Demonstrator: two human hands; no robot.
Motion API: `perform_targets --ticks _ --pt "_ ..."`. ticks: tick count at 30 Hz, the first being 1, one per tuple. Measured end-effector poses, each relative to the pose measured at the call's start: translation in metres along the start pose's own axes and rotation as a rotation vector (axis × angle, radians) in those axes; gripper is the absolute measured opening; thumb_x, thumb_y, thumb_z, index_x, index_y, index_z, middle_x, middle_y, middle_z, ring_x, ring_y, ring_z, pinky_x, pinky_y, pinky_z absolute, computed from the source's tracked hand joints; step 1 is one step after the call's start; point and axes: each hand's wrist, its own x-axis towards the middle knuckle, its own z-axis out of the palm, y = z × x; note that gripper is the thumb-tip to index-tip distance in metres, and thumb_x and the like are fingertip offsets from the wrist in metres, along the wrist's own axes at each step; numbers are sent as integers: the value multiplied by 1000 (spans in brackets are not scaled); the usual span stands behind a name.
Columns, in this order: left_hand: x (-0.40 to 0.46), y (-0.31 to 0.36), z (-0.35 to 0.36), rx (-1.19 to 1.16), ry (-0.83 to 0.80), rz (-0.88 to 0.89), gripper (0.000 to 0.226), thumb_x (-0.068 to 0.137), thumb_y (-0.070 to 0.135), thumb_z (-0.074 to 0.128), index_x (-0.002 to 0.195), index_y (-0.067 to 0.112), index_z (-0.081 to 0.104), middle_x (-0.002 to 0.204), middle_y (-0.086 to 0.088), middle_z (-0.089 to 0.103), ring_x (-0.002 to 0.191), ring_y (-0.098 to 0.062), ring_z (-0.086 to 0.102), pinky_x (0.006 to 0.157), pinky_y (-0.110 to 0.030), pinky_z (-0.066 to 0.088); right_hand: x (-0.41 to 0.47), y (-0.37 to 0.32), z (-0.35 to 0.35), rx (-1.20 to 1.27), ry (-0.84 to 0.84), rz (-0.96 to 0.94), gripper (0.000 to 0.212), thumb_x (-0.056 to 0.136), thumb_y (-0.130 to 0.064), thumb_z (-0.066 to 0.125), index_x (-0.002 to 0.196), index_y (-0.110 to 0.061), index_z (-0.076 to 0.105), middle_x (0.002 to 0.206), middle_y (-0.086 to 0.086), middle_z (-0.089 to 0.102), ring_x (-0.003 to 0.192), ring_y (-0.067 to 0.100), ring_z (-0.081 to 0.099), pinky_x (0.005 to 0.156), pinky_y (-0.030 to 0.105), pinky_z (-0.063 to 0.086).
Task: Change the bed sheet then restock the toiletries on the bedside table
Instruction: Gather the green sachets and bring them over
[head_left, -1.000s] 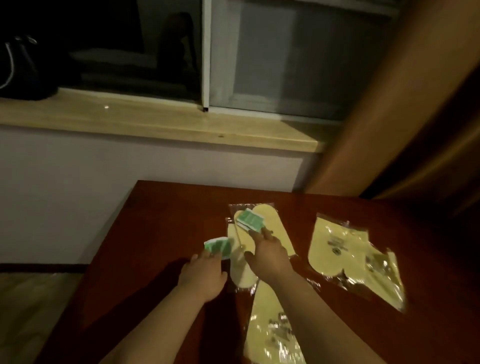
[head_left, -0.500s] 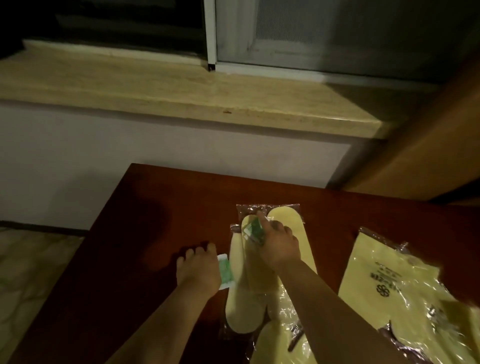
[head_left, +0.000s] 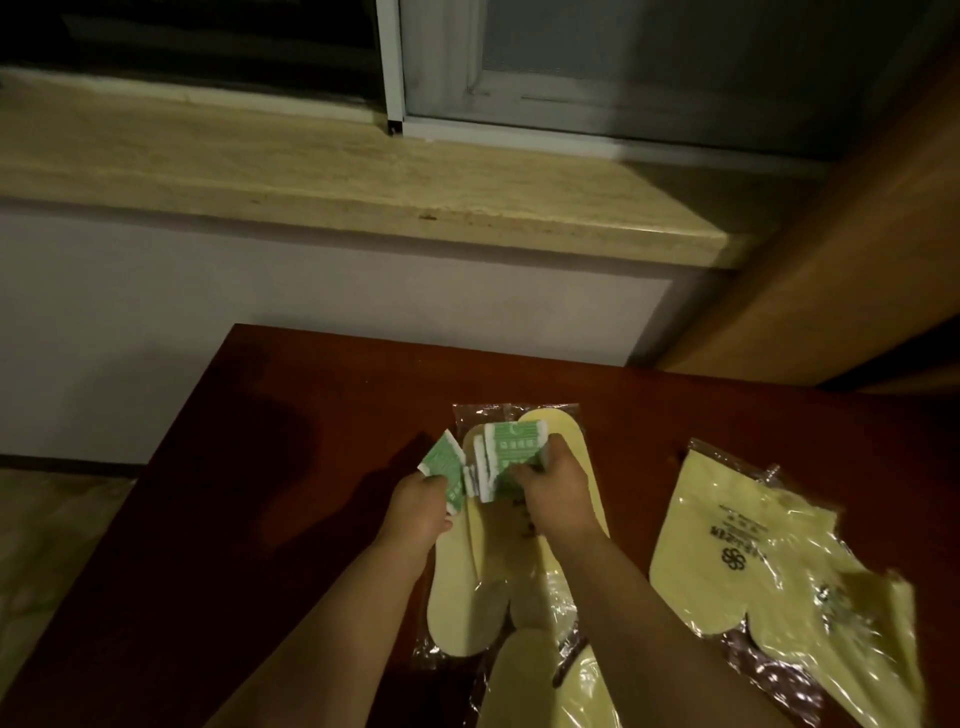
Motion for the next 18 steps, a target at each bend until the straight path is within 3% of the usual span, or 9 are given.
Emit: perform_targets --ticks 2,4,6,8,11,15,18 --pt "-4 0 0 -61 -16 -10 27 99 10 42 119 -1 56 119 -23 59 85 -27 59 61 -26 46 -7 -4 0 168 -50 6 20 92 -5 54 101 -22 52 106 -2 63 102 18 61 84 32 52" --pt "-16 3 -3 -164 -81 11 22 100 14 41 104 5 61 107 -17 64 86 -24 60 67 -27 49 -17 -10 -1 252 -73 1 22 91 -3 54 98 -24 54 106 0 66 101 20 63 87 35 53" --pt "-29 6 -8 -381 -224 18 27 102 25 37 103 11 60 102 -14 66 95 -27 63 83 -36 51 -28 -15 -3 269 -108 -3 23 92 -3 53 97 -25 56 102 -2 67 95 17 64 74 27 53" --pt "-40 7 -14 -549 -374 32 36 101 37 35 115 14 59 111 -15 66 105 -31 63 91 -43 50 -42 -20 -4 250 -131 -14 23 93 -3 52 97 -25 57 97 -4 67 87 11 64 60 17 47" --pt "-60 7 -22 -528 -435 104 28 99 20 44 121 10 56 115 -17 65 107 -31 62 86 -42 52 -67 -26 -6 249 -83 -21 21 93 -5 51 105 -19 60 96 -2 67 80 9 63 53 15 45" --pt "-91 1 -43 -469 -468 198 20 95 2 47 106 12 59 101 -13 67 92 -25 65 79 -36 53 -109 -35 -4 226 65 -36 20 93 -6 52 109 -14 61 97 2 69 79 16 66 61 24 50" --pt "-111 -13 -60 -406 -509 254 23 95 -1 47 111 13 57 101 -11 67 89 -24 65 74 -34 53 -151 -35 5 227 177 -43 21 93 -6 52 110 -14 61 97 4 69 80 18 67 67 30 52"
